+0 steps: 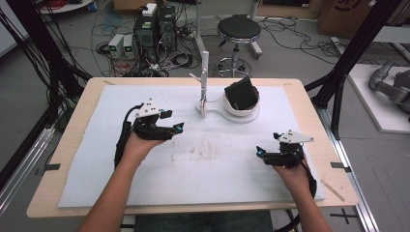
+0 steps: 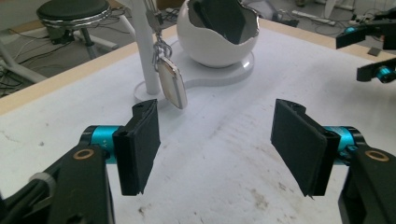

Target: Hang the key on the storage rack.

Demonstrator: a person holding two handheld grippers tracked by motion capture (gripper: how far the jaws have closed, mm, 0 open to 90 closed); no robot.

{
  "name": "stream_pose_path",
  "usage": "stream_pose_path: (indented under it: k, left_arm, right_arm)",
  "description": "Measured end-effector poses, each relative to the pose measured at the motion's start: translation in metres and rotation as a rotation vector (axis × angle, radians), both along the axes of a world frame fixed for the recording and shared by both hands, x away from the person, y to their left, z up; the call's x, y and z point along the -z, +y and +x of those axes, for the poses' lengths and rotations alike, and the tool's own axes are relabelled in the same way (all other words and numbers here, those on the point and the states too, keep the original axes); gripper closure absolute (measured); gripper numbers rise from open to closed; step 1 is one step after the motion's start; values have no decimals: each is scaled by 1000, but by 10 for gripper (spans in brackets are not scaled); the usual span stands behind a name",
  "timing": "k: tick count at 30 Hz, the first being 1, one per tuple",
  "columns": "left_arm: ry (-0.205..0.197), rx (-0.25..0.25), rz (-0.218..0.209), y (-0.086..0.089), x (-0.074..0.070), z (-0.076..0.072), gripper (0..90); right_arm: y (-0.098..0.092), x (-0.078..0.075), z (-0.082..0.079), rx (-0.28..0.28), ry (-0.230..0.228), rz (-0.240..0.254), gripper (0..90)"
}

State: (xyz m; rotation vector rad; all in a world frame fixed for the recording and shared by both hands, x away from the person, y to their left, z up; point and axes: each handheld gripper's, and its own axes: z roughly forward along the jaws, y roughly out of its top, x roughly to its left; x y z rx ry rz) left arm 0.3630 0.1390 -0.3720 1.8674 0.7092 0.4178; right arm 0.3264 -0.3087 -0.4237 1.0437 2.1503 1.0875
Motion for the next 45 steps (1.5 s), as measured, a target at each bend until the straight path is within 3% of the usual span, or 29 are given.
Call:
stream_pose_path:
  k: [8, 14, 24, 45]
  left_arm:
    - [11, 11, -14, 16, 19, -15, 265]
    - [38, 26, -42, 27, 35, -16, 213]
    - [32, 29, -6, 30, 38, -15, 202]
    - [42, 0, -6, 40, 40, -17, 202]
  right_arm:
    - [0, 1, 0, 3, 2, -1, 147]
    - [-2, 3, 2, 11, 11, 9, 147]
    - [-6, 3, 3, 24, 13, 15, 147]
    - [-4, 3, 5, 26, 17, 7, 147]
